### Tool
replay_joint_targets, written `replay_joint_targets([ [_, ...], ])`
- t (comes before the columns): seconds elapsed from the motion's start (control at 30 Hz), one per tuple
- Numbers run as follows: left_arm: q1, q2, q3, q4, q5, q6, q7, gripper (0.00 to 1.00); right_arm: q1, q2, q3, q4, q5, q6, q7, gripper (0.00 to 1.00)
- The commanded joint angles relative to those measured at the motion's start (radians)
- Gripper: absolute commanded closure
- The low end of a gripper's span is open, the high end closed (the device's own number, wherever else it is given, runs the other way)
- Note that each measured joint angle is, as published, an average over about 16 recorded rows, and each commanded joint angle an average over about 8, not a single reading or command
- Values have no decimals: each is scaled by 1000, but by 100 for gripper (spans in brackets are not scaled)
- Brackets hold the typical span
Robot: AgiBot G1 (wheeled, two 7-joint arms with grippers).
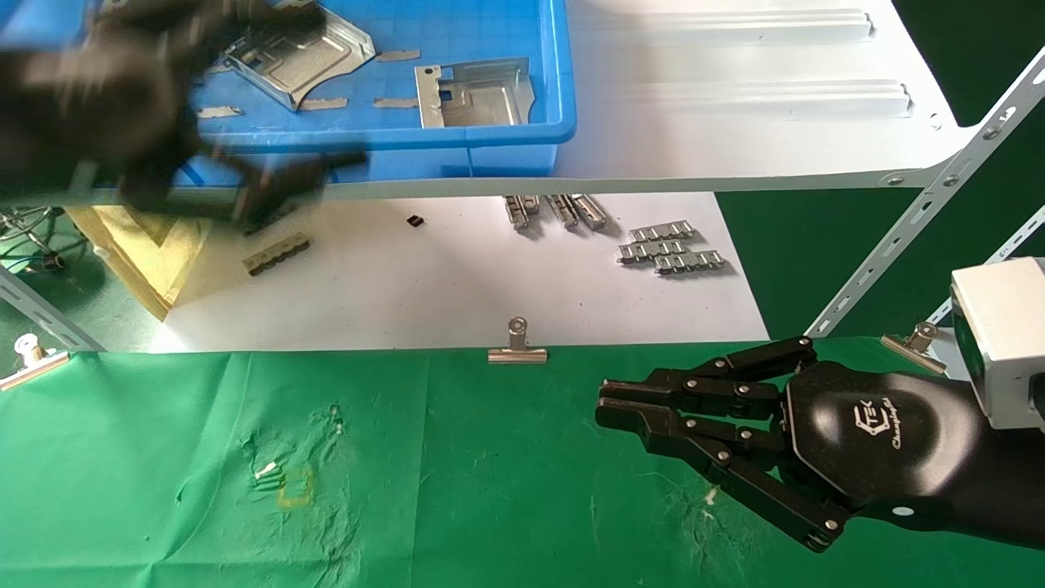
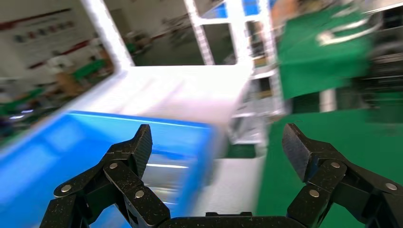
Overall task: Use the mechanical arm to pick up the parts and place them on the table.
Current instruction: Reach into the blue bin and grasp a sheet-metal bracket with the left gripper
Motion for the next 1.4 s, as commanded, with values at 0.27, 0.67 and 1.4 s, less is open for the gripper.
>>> replay_joint_targets([
  [0.27,-348,228,126,449,302,-212,90,0,0,0,0,0,0,0,0,100],
  [0.67,-486,377,196,802,460,-520,138,95,0,0,0,0,0,0,0,100],
  [1.4,-497,374,206,931,476,-563,130,100,0,0,0,0,0,0,0,100],
])
